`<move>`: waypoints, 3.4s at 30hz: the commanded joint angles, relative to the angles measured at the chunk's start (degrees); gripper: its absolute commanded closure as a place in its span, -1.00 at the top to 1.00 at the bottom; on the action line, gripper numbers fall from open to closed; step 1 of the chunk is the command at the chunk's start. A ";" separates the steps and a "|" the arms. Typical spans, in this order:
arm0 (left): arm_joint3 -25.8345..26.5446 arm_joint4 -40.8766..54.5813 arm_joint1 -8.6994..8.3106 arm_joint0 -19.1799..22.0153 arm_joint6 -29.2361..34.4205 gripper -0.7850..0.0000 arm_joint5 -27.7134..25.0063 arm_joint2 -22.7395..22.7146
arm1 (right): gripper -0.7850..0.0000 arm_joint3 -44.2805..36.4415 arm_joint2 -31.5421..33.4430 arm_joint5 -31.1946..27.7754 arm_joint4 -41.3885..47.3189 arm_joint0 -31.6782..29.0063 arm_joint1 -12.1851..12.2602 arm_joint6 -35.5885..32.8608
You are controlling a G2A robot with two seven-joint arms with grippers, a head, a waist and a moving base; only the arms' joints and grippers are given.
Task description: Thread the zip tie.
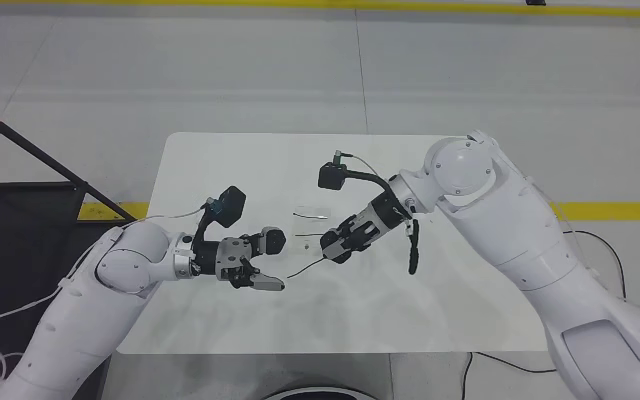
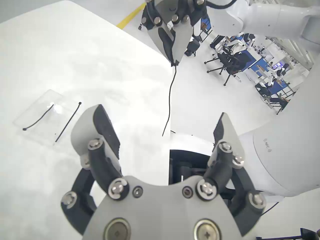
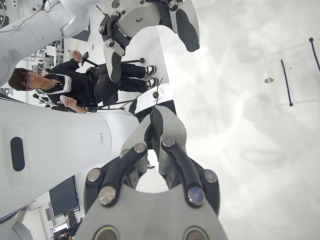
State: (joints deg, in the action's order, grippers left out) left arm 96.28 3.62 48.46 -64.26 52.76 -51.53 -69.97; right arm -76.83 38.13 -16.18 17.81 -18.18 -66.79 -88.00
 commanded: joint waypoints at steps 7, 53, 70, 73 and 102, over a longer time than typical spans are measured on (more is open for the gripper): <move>1.15 -3.45 0.50 0.87 -2.52 1.00 1.96 2.07 | -1.00 -1.94 0.30 0.59 -0.97 -1.10 0.17 1.11; -3.80 -2.59 1.62 5.26 -7.99 -0.76 -5.12 8.73 | -1.00 2.80 -3.10 0.62 -0.43 2.49 -3.45 0.26; -5.10 -3.54 1.56 5.17 -12.24 -1.00 -4.57 7.40 | 1.00 3.66 -0.69 -0.48 0.12 1.36 -3.33 1.89; -5.20 -4.72 1.62 4.49 -14.83 -1.00 -4.31 6.40 | 1.00 2.87 1.23 -1.76 0.38 -0.06 -2.59 2.32; -5.94 -5.78 2.85 0.26 -33.72 -1.00 -0.38 1.27 | 1.00 -5.73 9.10 -8.45 -0.39 -10.89 0.56 12.37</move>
State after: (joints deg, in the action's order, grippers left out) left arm 90.56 -1.41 51.19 -64.11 20.18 -52.11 -68.43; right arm -82.55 47.40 -24.57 18.10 -28.89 -66.16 -76.58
